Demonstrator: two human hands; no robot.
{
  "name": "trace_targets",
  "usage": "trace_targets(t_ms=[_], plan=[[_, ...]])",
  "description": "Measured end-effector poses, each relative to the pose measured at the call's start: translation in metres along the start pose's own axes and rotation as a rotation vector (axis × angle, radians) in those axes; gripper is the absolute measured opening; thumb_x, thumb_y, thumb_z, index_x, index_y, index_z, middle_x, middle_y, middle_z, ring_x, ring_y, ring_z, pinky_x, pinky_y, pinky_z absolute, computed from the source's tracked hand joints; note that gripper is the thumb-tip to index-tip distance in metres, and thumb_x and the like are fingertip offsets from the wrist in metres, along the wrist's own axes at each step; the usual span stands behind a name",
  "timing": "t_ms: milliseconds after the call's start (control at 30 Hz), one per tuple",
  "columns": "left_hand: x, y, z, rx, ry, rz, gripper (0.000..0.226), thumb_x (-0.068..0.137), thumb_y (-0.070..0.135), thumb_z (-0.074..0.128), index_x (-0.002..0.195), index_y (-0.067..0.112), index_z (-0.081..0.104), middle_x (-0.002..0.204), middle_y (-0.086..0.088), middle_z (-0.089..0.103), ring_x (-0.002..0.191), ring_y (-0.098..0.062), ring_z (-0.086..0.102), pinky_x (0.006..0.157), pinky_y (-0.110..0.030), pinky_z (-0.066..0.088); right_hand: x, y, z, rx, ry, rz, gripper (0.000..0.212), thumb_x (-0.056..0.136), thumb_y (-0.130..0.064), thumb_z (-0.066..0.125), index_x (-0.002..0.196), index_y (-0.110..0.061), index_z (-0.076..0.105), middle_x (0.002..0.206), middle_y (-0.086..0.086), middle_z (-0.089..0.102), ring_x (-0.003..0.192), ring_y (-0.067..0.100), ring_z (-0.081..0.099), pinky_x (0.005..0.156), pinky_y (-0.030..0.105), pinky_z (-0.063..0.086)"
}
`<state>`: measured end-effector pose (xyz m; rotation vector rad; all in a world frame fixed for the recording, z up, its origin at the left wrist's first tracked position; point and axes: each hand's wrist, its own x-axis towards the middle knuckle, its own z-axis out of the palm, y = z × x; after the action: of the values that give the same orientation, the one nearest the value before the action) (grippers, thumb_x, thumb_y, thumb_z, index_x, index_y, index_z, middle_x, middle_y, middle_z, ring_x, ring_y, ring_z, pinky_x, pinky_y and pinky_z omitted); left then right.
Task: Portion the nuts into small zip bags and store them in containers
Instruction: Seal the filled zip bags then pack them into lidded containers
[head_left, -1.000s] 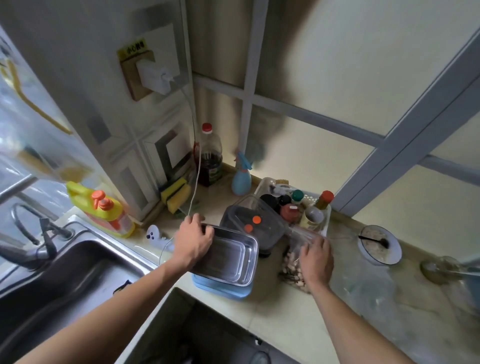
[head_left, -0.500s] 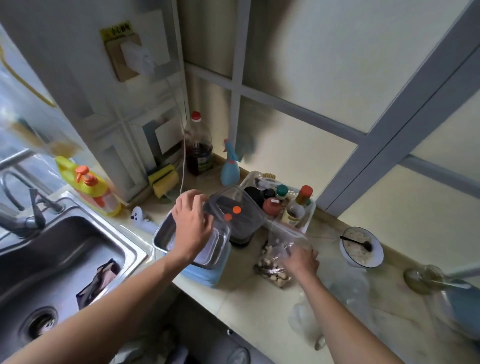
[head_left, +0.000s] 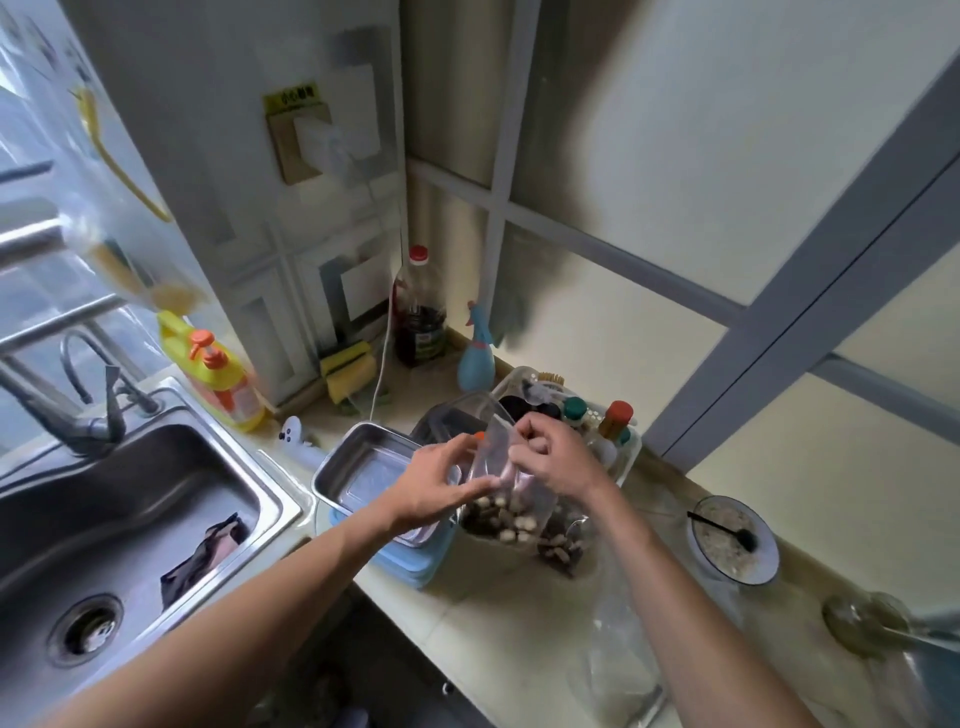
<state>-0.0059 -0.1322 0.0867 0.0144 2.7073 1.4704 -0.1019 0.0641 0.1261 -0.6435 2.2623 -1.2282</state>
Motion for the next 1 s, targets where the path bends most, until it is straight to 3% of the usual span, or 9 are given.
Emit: trace_targets(t_ms=[100,200,367,467,567,667,800,900,1000], plan=[[0.0,0.012,-0.003,-0.371,0.053,-0.032,0.039,0.092,0.05,0.066,0.092,0.011,0.071,0.088,0.0,0.073,0.083,-0.016,0.067,0.075,-0.038,0.052,0.015,-0.02,0.008,0.037,0.082,-0.025,0.018,0.089,-0.045,0.066,0.091,-0.027,0.062,0.077,0.004,0.074,0.07,0.031,0.07,0.068,0.047,0.056],[0.003,0.014,-0.009,-0.478,0.242,-0.1,0.051,0.098,0.042,0.06,0.07,-0.001,0.053,0.064,-0.004,0.053,0.063,-0.016,0.048,0.061,-0.034,0.038,0.026,-0.031,0.02,-0.113,0.277,-0.007,0.03,0.09,-0.043,0.072,0.108,-0.025,0.056,0.093,-0.009,0.07,0.081,0.008,0.067,0.065,0.022,0.051],[0.002,0.005,-0.033,-0.414,0.483,-0.205,0.025,0.098,0.034,0.059,0.093,0.011,0.062,0.077,0.001,0.067,0.065,-0.01,0.062,0.068,-0.029,0.052,0.034,-0.039,0.046,-0.431,0.451,-0.456,0.028,0.091,-0.027,0.069,0.115,-0.018,0.059,0.111,-0.003,0.061,0.102,0.012,0.056,0.089,0.025,0.048],[-0.001,-0.004,-0.046,-0.434,0.536,-0.282,0.027,0.097,0.028,0.063,0.122,0.021,0.054,0.091,0.0,0.07,0.077,-0.005,0.068,0.075,-0.022,0.055,0.035,-0.049,0.055,-0.396,0.206,-0.514,0.033,0.093,-0.04,0.065,0.121,-0.023,0.062,0.116,-0.004,0.067,0.106,0.011,0.059,0.092,0.03,0.051],[-0.002,-0.011,-0.057,-0.54,0.564,-0.312,0.033,0.095,0.027,0.061,0.127,0.027,0.051,0.079,-0.001,0.072,0.077,-0.014,0.072,0.078,-0.038,0.06,0.036,-0.055,0.07,-0.457,-0.06,-0.315,0.06,0.084,-0.065,0.065,0.134,-0.034,0.049,0.126,-0.004,0.065,0.113,0.018,0.062,0.093,0.035,0.052],[-0.004,-0.007,-0.068,-0.666,0.577,-0.33,0.027,0.1,0.02,0.051,0.127,0.021,0.048,0.071,-0.002,0.072,0.072,-0.014,0.071,0.075,-0.03,0.057,0.039,-0.053,0.088,-0.505,-0.189,-0.188,0.074,0.074,-0.07,0.071,0.133,-0.038,0.042,0.127,-0.003,0.066,0.115,0.02,0.063,0.093,0.038,0.054],[-0.004,-0.019,-0.078,-0.377,0.674,-0.397,0.025,0.098,0.031,0.047,0.119,0.024,0.057,0.109,0.001,0.066,0.099,-0.014,0.062,0.088,-0.032,0.049,0.045,-0.052,0.104,-0.35,-0.202,-0.096,0.039,0.079,-0.055,0.072,0.108,-0.036,0.054,0.101,-0.006,0.072,0.095,0.017,0.068,0.082,0.036,0.056],[-0.004,-0.028,-0.082,-0.106,0.715,-0.35,0.021,0.102,0.029,0.043,0.109,0.021,0.06,0.102,0.002,0.06,0.095,-0.01,0.053,0.082,-0.025,0.036,0.049,-0.058,0.112,-0.258,-0.295,0.014,0.017,0.081,-0.051,0.07,0.087,-0.037,0.061,0.092,-0.006,0.074,0.09,0.017,0.069,0.078,0.034,0.053],[-0.006,-0.05,-0.088,0.019,0.725,-0.348,0.022,0.101,0.028,0.045,0.103,0.018,0.064,0.098,-0.001,0.053,0.096,-0.013,0.047,0.085,-0.027,0.036,0.054,-0.057,0.124,-0.217,-0.326,0.12,0.026,0.077,-0.057,0.07,0.069,-0.032,0.066,0.077,-0.002,0.073,0.077,0.017,0.07,0.075,0.041,0.055]])
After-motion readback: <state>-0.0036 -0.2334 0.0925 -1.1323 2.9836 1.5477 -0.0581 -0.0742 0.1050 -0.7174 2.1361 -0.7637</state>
